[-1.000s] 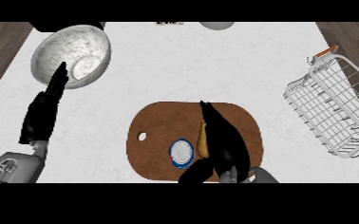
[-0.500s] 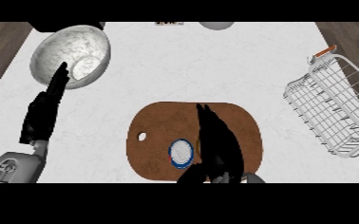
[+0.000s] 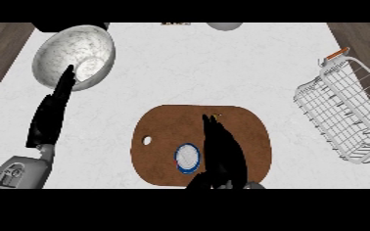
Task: Pick the can from the cutting board and place it in the tiered basket
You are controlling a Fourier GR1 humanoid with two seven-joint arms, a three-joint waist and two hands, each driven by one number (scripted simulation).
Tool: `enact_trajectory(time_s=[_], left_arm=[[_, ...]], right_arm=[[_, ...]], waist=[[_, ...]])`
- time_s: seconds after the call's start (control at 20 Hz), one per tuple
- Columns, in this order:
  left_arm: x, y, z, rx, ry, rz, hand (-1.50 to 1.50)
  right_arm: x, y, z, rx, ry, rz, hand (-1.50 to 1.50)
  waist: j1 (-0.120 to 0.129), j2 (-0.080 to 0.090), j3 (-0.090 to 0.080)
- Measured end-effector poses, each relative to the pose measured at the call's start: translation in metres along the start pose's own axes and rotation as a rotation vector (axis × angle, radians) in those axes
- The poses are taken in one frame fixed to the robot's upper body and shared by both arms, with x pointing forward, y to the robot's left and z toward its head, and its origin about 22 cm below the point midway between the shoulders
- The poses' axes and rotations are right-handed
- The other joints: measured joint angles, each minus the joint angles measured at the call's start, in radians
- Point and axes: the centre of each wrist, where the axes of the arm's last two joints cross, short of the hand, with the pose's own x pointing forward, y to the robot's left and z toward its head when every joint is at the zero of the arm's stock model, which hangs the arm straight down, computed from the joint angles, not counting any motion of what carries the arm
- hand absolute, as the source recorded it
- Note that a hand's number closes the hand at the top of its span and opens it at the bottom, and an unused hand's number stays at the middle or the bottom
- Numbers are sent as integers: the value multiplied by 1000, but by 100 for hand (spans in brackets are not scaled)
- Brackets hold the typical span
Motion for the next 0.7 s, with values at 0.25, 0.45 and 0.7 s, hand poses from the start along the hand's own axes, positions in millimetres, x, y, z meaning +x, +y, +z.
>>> enact_trajectory(time_s=[0.25, 0.45, 0.7], left_arm=[[7, 6, -1, -1, -4, 4, 0], [7, 2, 0, -7, -3, 6, 0], [7, 6, -3, -9, -5, 4, 0]], right_arm=[[0, 7, -6, 15, 17, 6, -150], [1, 10, -12, 31, 25, 6, -150], [3, 14, -20, 64, 28, 11, -150]], waist=[[6, 0, 1], [8, 1, 1], [10, 2, 1]])
